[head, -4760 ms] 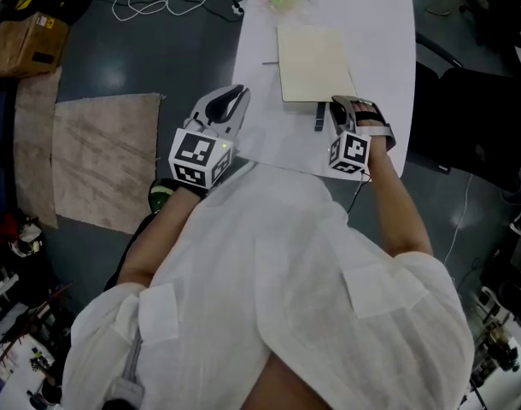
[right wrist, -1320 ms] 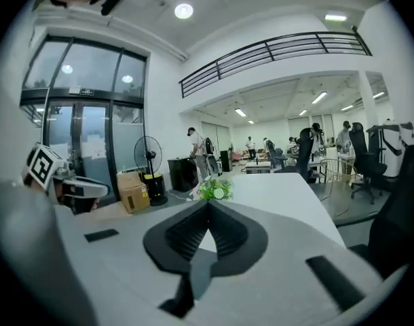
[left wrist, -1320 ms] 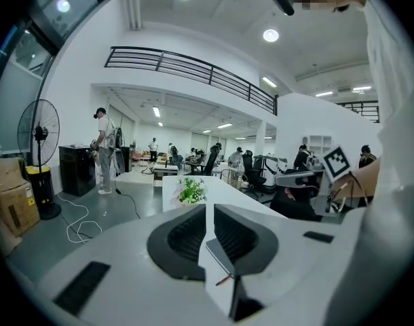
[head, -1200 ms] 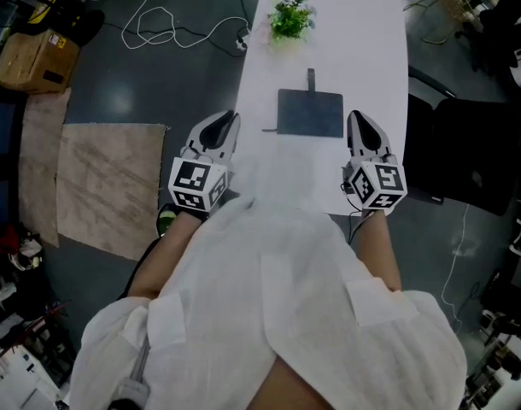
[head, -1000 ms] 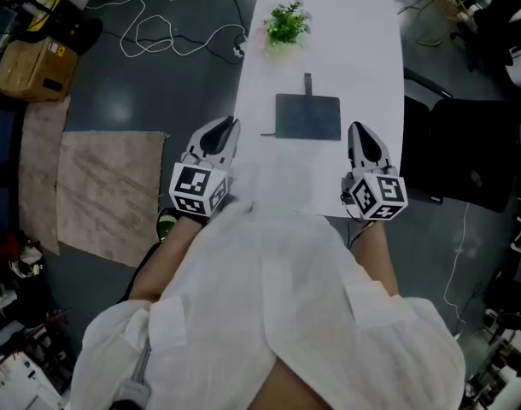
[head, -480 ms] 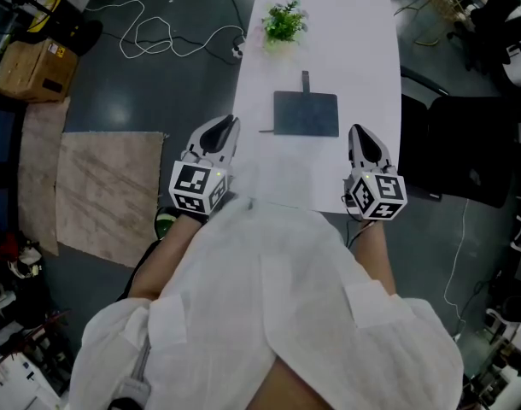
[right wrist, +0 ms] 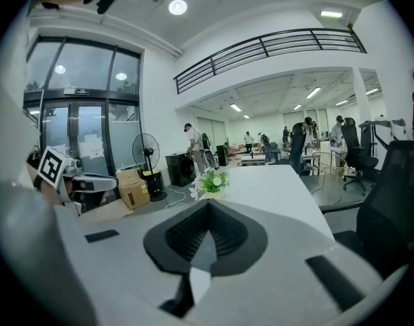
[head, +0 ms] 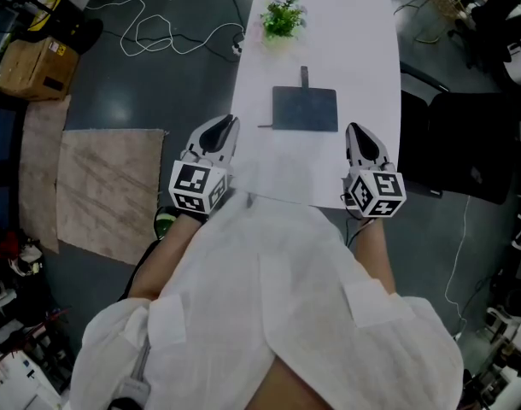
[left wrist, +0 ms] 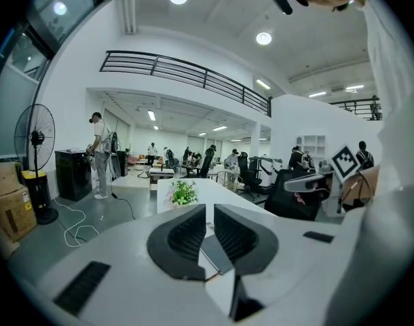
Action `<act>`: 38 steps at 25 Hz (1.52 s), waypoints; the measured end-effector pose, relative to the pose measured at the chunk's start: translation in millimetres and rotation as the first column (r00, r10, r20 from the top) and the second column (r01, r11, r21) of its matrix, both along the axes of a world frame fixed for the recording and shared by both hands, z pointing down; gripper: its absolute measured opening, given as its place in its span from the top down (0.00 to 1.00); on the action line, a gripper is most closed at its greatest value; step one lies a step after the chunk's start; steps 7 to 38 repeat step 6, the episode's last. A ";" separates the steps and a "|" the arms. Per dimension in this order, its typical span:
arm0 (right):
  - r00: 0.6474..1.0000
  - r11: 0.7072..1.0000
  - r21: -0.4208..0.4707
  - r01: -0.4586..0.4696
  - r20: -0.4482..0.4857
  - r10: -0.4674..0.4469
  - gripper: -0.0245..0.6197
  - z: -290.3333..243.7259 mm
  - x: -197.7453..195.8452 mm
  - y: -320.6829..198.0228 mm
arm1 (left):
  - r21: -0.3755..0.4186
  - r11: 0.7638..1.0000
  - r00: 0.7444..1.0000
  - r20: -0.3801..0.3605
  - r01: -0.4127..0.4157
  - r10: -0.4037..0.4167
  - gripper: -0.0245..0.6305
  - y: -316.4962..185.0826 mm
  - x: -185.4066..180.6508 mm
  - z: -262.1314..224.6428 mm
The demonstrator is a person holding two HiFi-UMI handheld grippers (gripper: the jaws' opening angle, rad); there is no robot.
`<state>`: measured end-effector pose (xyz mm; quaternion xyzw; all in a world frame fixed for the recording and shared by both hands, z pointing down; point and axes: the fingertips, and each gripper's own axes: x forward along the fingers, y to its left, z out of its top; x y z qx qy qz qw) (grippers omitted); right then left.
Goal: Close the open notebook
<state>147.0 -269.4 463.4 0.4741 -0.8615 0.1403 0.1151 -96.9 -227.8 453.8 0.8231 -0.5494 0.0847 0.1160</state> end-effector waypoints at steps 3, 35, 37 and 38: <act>1.000 1.000 -0.002 -0.001 0.002 0.001 0.96 2.0 3.8 1.6 | 0.000 1.000 1.000 0.001 -0.001 0.001 0.91 1.6 3.9 1.2; 1.000 1.000 -0.004 -0.001 0.004 0.001 0.96 2.6 4.8 2.5 | -0.002 1.000 1.000 -0.001 -0.003 0.003 0.91 2.8 5.9 2.1; 1.000 1.000 -0.004 -0.001 0.004 0.001 0.96 2.6 4.8 2.5 | -0.002 1.000 1.000 -0.001 -0.003 0.003 0.91 2.8 5.9 2.1; 1.000 1.000 -0.004 -0.001 0.004 0.001 0.96 2.6 4.8 2.5 | -0.002 1.000 1.000 -0.001 -0.003 0.003 0.91 2.8 5.9 2.1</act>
